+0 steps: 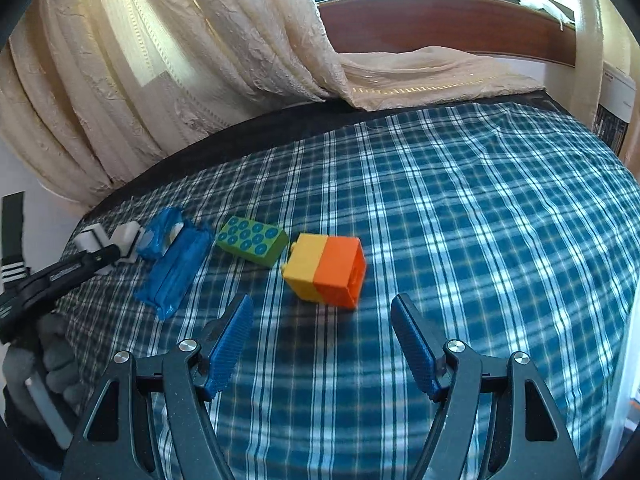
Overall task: Organize objects
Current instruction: 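Grasp the orange-yellow toy brick with the right gripper while the left holds the sponge, then carry the sponge and the toy brick toward the clear bowl with both grippers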
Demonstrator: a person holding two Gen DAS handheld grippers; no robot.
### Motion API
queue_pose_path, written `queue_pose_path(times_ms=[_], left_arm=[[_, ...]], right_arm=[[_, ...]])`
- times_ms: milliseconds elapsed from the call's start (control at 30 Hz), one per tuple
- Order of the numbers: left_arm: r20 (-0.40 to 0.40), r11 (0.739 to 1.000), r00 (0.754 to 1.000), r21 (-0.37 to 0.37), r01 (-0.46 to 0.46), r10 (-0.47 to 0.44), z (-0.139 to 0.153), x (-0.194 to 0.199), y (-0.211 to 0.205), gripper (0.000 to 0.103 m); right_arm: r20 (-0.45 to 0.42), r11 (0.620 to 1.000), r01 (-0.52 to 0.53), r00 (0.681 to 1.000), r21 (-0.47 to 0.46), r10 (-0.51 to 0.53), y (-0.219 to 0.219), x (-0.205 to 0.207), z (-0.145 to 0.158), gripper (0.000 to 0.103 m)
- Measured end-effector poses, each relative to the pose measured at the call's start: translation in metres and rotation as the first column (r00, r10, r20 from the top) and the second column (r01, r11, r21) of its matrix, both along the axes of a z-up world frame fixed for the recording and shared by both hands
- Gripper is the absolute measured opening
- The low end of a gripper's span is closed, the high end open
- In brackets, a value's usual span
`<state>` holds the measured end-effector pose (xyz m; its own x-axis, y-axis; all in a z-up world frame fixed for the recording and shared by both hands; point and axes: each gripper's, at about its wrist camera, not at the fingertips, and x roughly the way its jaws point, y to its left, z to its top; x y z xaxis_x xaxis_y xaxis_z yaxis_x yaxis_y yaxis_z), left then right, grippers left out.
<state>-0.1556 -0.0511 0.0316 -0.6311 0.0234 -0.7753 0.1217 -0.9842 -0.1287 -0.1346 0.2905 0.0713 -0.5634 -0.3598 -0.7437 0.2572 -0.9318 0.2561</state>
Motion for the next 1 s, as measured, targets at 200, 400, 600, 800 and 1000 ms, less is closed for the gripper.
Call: queue_pose_path(times_ms=[200, 400, 600, 800, 1000], left_arm=[[0.005, 1.000, 1.000, 0.005, -0.006, 0.006, -0.001, -0.001, -0.004, 0.049], [0.004, 1.000, 1.000, 0.009, -0.004, 0.004, 0.001, 0.000, -0.005, 0.049], [-0.006, 1.000, 1.000, 0.004, 0.011, -0.011, 0.005, 0.003, 0.001, 0.049], [-0.013, 1.000, 1.000, 0.003, 0.022, -0.022, 0.009, 0.007, 0.006, 0.049], [-0.027, 0.999, 0.998, -0.001, 0.049, -0.049, 0.014, 0.011, 0.013, 0.049]], right_arm=[[0.001, 1.000, 0.005, 1.000, 0.016, -0.005, -0.010, -0.015, -0.007, 0.073], [-0.010, 0.999, -0.014, 1.000, 0.031, 0.014, -0.020, -0.020, -0.010, 0.071], [-0.012, 0.999, -0.027, 1.000, 0.042, 0.027, -0.023, -0.021, -0.010, 0.046], [-0.029, 0.999, -0.035, 0.999, 0.038, 0.036, -0.021, -0.016, -0.006, 0.046], [-0.049, 0.999, -0.029, 0.998, 0.012, 0.030, -0.011, -0.002, 0.002, 0.046]])
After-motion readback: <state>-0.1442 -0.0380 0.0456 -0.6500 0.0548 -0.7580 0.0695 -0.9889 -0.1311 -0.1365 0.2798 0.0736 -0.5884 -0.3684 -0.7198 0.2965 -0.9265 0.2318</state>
